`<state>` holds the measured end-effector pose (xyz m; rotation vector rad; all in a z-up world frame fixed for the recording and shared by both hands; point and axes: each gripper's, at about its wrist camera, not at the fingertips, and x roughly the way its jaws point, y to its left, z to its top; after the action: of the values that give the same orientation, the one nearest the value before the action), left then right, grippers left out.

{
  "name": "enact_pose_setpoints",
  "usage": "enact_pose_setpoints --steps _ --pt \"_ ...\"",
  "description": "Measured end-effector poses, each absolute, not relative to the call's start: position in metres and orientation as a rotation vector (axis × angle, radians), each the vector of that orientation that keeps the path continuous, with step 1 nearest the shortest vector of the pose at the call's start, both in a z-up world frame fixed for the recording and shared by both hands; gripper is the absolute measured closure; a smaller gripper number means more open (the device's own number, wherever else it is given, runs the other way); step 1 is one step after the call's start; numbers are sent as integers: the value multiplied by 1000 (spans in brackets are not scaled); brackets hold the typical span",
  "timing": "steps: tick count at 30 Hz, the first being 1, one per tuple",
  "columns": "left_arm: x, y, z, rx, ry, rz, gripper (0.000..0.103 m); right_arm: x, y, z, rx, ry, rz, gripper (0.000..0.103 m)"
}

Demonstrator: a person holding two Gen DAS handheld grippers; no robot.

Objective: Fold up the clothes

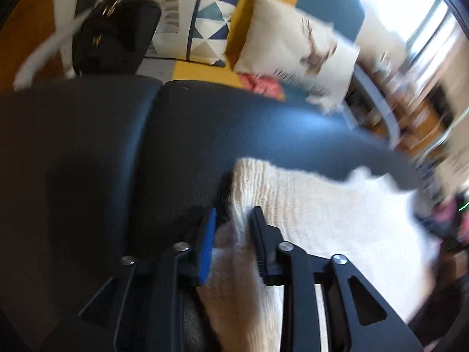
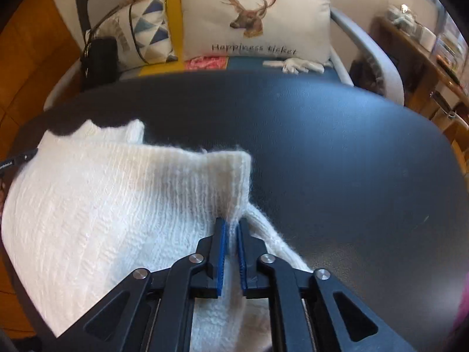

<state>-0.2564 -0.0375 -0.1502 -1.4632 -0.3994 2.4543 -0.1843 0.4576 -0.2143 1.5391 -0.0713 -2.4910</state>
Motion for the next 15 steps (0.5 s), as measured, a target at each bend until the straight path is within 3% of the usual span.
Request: enact_pose_setpoints --steps 2,5,8,15 --pt "-238 -57 -146 -1414 -513 2442 54 -175 469 -198 1475 -163 -2553 83" --pt "-195 -85 -143 -1361 -582 2364 54 -146 464 -172 1351 -198 -2539 78" --pt "-149 -86 -146 -1369 -503 2279 54 -113 451 -149 1241 -209 -2493 78" --pt "-98 -78 -176 -1434 -526 2134 54 -66 398 -166 1291 -282 -2368 78"
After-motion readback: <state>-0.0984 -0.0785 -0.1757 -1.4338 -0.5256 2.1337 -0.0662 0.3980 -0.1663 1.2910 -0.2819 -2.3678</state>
